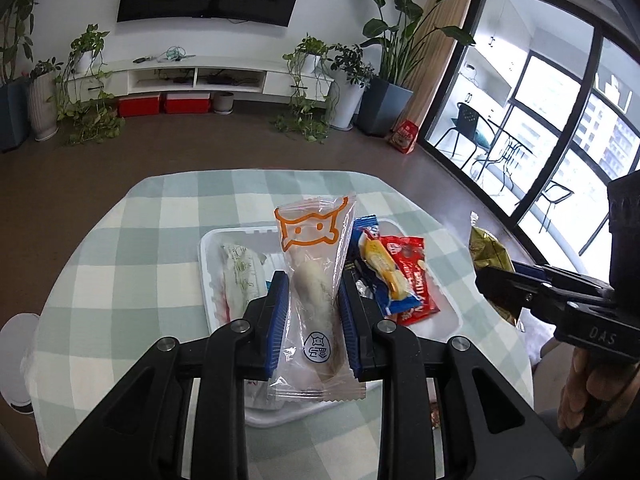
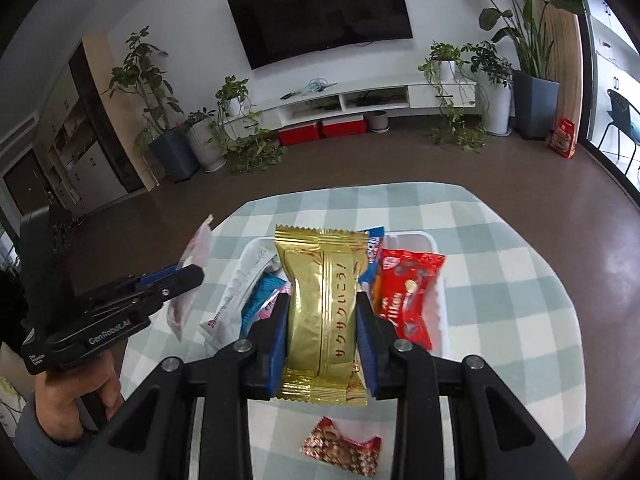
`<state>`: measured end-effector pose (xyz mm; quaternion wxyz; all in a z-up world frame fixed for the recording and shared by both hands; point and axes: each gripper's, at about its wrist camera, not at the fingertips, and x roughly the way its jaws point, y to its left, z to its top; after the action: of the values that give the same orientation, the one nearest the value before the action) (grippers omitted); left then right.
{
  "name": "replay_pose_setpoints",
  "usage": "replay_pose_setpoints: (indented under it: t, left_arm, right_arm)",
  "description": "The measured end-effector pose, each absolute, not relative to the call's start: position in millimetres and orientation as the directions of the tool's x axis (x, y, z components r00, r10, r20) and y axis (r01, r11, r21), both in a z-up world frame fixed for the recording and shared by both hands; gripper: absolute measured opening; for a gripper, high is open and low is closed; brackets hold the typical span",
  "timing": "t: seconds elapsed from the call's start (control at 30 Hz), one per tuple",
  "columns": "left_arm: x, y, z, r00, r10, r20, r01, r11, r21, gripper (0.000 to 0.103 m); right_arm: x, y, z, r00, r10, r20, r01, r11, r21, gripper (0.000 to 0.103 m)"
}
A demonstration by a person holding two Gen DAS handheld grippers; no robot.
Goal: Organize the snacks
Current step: 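Carry clear packet in left gripper and gold wrapper in right gripper into tray, then open both grippers to release the packets inside the tray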
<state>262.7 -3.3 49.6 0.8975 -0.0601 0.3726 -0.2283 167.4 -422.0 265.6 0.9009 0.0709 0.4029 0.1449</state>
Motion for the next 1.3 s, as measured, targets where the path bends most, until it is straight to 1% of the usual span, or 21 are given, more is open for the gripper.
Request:
replay_pose_setpoints:
  t: [0.1,0.2,0.33,0.5,0.63,0.73,0.93,1.13,1.3]
  left_arm:
    - [281,-15,35,0.598,-0.443,-0.668,0.369,0.892,-0.261,0.023]
    - [295,-25,18,0.577,-0.430,-0.694,0.367,0.896,-0.250,0.023]
    - [311,-33,-6,0.558,-0.417,-0.718,0.362,0.900,-0.241,0.023]
    - [324,-42,-26,0.542,-0.408,-0.735,0.364,0.902,-0.233,0.023]
    - [332,-47,-37,0.530,-0.404,-0.746,0.362,0.903,-0.232,0.023]
    - [336,-48,-42,0.528,-0.400,-0.749,0.358,0.905,-0.230,0.023]
    - [339,-50,-45,0.529,-0.395,-0.751,0.358,0.906,-0.225,0.023]
    - [336,-49,-40,0.539,-0.392,-0.746,0.350,0.909,-0.224,0.024]
    - [333,-47,-36,0.547,-0.392,-0.740,0.350,0.910,-0.223,0.026]
  right_arm:
    - [190,-402,249,0.604,0.301,-0.738,-0.225,0.953,0.205,0.034]
    - [206,-388,231,0.590,0.254,-0.766,-0.233,0.962,0.139,0.034]
    - [226,-388,211,0.573,0.211,-0.792,-0.214,0.971,0.103,0.034]
    - [236,-384,193,0.538,0.194,-0.820,-0.223,0.971,0.084,0.034]
    - [239,-384,185,0.535,0.193,-0.822,-0.219,0.972,0.086,0.034]
    - [239,-383,181,0.533,0.193,-0.824,-0.226,0.971,0.080,0.034]
    - [240,-387,173,0.530,0.216,-0.820,-0.221,0.969,0.112,0.034]
    - [242,-385,173,0.525,0.208,-0.825,-0.220,0.970,0.105,0.034]
    - [241,-385,177,0.526,0.205,-0.825,-0.215,0.971,0.105,0.036]
